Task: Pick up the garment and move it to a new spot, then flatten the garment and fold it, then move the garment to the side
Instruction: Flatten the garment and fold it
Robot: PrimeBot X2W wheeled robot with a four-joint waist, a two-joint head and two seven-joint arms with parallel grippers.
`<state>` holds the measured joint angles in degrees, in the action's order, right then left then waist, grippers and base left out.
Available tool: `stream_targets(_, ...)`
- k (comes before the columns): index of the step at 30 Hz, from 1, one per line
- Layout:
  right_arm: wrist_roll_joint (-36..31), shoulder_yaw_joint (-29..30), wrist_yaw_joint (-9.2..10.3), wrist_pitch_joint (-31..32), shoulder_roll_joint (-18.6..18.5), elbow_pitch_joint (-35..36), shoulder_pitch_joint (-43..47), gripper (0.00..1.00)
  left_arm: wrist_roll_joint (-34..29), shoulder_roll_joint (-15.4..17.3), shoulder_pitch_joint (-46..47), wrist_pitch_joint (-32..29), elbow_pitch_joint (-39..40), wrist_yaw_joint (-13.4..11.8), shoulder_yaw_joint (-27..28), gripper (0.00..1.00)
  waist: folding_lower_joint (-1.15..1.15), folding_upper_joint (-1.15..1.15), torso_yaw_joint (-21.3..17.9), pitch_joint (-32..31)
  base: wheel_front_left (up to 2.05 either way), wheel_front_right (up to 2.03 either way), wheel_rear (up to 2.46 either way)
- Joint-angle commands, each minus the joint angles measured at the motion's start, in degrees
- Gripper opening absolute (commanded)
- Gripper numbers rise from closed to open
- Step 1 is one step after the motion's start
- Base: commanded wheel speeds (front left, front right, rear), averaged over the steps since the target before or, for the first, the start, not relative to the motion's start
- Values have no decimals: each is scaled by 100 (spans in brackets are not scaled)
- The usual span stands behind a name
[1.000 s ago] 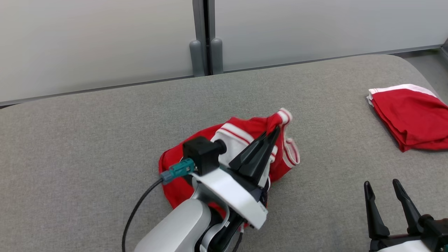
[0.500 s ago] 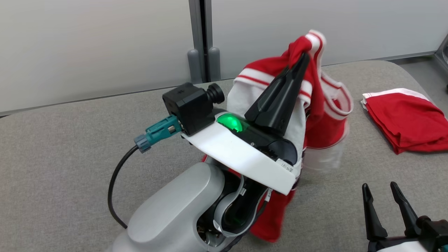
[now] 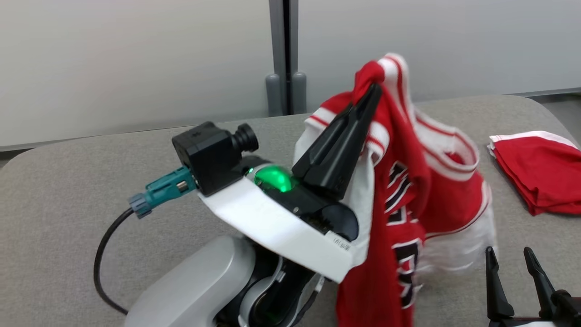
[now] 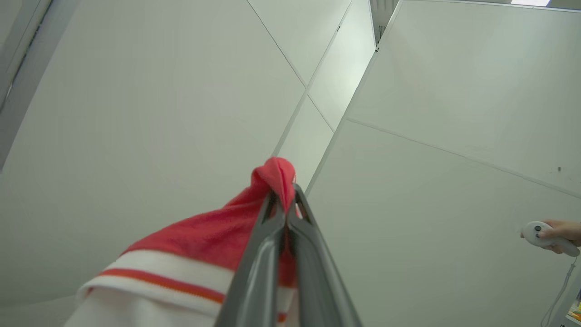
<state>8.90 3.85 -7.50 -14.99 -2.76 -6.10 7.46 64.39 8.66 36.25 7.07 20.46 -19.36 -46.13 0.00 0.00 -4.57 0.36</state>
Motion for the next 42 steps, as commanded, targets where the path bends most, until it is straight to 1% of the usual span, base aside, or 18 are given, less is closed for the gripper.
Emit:
stream_targets(1,-59,16,2,-28,-25,24,25,100,70,99,-148,-47,58,-46,29,0,0,0,62,21,0,0,0)
stream_targets(4,-70,1,2,-28,-26,42,-29,100,178,334,-325,-163,-45,24,-1,0,0,0,145,100,0,0,0)
stream_targets(6,-88,-34,2,-28,-26,48,-84,100,239,433,-405,-203,-291,157,-5,0,0,0,175,165,0,0,0)
stream_targets(8,-96,-86,2,-28,-26,47,-153,100,308,488,-414,-170,-736,339,70,0,0,0,173,259,0,0,0)
stream_targets(10,-102,-151,2,-28,-26,50,-250,100,353,505,-315,-80,-1294,608,127,0,0,0,133,375,0,0,0)
stream_targets(11,-106,-180,2,-28,-26,56,-292,100,323,496,-236,-23,-1639,752,159,0,0,0,102,447,0,0,0)
stream_targets(12,-107,-206,2,-28,-26,55,-340,100,102,554,-38,80,-1965,931,121,0,0,0,66,527,0,0,0)
stream_targets(13,-115,-234,2,-28,-26,58,-393,100,107,518,16,160,-2375,995,154,0,0,0,28,605,0,0,0)
stream_targets(18,-130,-334,2,-28,-26,30,-621,100,-177,277,633,516,-4273,1650,169,0,0,0,-212,999,0,0,0)
stream_targets(22,-121,-347,2,-28,-26,18,-716,100,-419,89,994,677,-5558,1931,126,0,0,0,-367,1214,0,0,0)
stream_targets(23,-115,-346,2,-28,-26,19,-726,100,-461,29,1042,710,-5848,1980,132,18,0,0,-390,1249,0,0,0)
stream_targets(24,-107,-360,2,-28,-25,20,-736,100,-516,-13,1090,729,-6094,2021,143,42,0,0,-415,1276,0,0,0)
stream_targets(25,-98,-367,2,-28,-26,18,-748,100,-546,-54,1133,763,-6288,2064,159,100,0,0,-433,1294,0,0,0)
stream_targets(28,-86,-310,2,-28,-26,12,-737,100,-572,-190,1133,792,-6764,2183,232,100,0,0,-410,1287,0,0,0)
stream_targets(31,-108,-239,2,-28,-25,-11,-658,100,-677,-275,1050,811,-7009,2215,306,100,0,0,-321,1188,0,0,0)
stream_targets(36,-121,-188,2,-28,-26,-12,-562,100,-957,-346,730,805,-6882,2131,517,100,0,0,-164,929,0,0,0)
stream_targets(38,-129,-192,2,-28,-27,-32,-443,100,-1156,-336,373,804,-6600,2015,690,100,0,0,-86,645,0,0,0)
stream_targets(42,-136,-128,2,-28,-26,-19,-254,100,-1685,-201,-439,803,-5799,1627,993,100,0,0,17,324,0,0,0)
